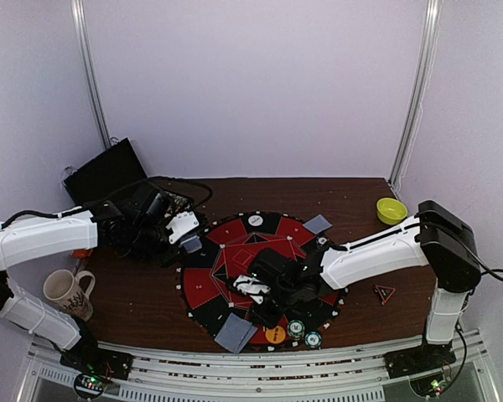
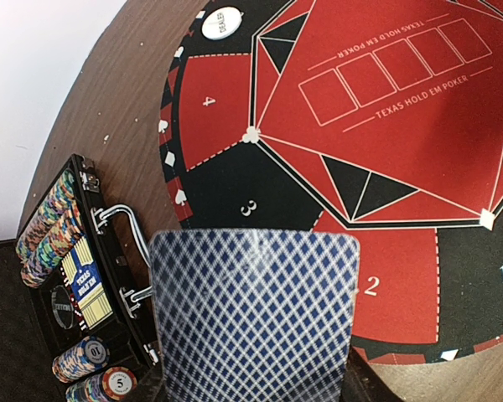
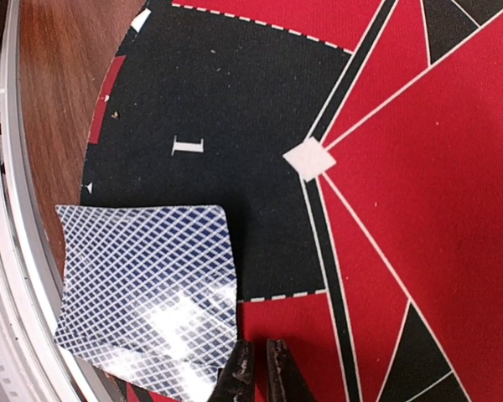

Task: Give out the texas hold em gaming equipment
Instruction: Adjust the poker card in the big blind area, then pick up the poker card from the face-down deck piles.

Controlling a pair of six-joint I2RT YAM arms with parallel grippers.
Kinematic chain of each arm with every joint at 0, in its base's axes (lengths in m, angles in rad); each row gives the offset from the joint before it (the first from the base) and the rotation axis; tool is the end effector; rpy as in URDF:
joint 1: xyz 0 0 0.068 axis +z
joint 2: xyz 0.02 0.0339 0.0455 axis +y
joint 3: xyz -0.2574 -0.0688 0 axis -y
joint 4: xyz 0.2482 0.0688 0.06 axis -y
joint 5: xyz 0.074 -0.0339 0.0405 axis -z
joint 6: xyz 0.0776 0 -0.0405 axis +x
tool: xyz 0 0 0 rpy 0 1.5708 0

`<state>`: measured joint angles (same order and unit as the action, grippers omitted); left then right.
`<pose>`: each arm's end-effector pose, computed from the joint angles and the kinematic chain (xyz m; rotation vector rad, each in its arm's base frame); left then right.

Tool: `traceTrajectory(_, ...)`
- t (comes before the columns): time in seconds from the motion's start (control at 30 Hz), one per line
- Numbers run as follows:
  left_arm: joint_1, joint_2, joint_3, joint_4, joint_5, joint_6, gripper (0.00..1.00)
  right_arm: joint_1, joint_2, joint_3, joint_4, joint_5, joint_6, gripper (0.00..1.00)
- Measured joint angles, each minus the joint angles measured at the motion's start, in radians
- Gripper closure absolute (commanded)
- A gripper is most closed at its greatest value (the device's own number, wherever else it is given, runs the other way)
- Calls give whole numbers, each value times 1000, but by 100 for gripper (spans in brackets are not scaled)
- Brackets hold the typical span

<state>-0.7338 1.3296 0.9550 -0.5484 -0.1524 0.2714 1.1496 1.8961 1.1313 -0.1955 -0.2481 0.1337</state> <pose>0.2325 -0.1938 0.2083 1.1379 2.2020 -0.0065 0.1496 0.3805 0.1066 -1.4016 2.3004 0.7765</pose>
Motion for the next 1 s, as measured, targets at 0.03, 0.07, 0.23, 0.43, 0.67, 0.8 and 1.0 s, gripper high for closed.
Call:
traceTrajectory(0.03, 0, 0, 0, 0, 0, 0, 48, 0, -4, -2, -5, 0, 0, 87)
traceTrajectory(0.07, 0, 0, 0, 0, 0, 0, 48, 1, -10, -5, -11, 1, 0, 86)
traceTrajectory(0.23, 0, 0, 0, 0, 10, 6, 48, -40, -89, -38, -11, -32, 26, 58)
traceTrajectory(0.43, 0, 0, 0, 0, 41, 29, 49, -242, -212, -29, 114, -200, 124, 24)
traceTrajectory(0.67, 0, 0, 16, 1, 95, 66, 49, -382, -100, 130, 357, -376, 315, 24)
traceTrajectory(0.8, 0, 1, 50, 6, 117, 91, 49, -380, 39, 256, 423, -432, 386, 23)
traceTrajectory(1.0, 0, 18, 77, 26, 139, 114, 49, -362, 161, 318, 521, -529, 472, 0)
